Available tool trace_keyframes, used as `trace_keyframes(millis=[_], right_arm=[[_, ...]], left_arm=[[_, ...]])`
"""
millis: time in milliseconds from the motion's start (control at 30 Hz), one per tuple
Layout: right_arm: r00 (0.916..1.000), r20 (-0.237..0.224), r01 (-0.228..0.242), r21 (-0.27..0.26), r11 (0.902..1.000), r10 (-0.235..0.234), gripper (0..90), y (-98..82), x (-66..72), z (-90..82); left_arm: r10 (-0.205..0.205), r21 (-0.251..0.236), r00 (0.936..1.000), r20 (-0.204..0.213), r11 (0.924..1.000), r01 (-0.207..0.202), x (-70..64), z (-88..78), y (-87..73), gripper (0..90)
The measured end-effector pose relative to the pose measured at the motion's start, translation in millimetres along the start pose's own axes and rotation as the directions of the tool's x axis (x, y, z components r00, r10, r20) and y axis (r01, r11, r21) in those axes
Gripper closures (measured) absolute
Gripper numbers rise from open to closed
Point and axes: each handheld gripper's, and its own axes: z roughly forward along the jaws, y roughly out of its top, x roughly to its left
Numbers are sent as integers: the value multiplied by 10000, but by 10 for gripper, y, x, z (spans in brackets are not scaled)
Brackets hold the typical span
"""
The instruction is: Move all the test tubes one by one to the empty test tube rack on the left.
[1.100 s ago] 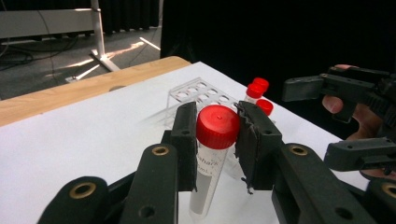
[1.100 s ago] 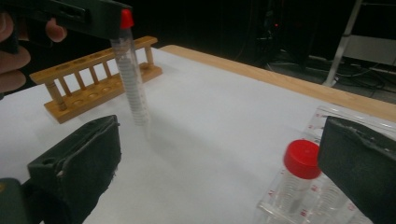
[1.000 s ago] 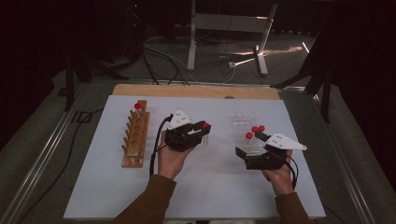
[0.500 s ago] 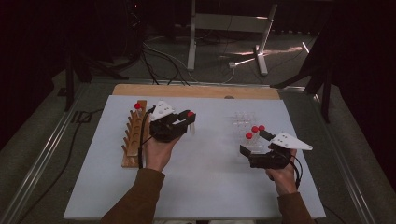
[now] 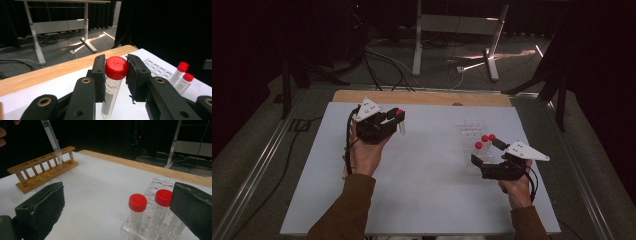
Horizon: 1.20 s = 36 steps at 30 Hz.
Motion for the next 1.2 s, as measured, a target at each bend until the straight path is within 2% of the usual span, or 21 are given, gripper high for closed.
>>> trace_keyframes(millis=[267, 567, 933, 1200], right_arm=[[10000, 17, -48, -21, 10000, 48, 0, -3, -9, -4], [9999, 38, -111, -70, 9999, 111, 0, -1, -19, -12], [9999, 9, -157, -49, 9999, 157, 0, -6, -22, -10], [9997, 21, -226, -54, 9997, 226, 0, -16, -38, -9]], left_arm=[[-32, 27, 9984, -563, 10000, 33, 188, -71, 25, 710], [-144, -6, 9920, -1253, 9999, 144, 397, -177, 7, 709], [-679, -186, 9791, -1916, 9977, 656, 650, -294, -88, 709], [-1077, -244, 9656, -2367, 9942, 1049, 809, -386, -170, 709]])
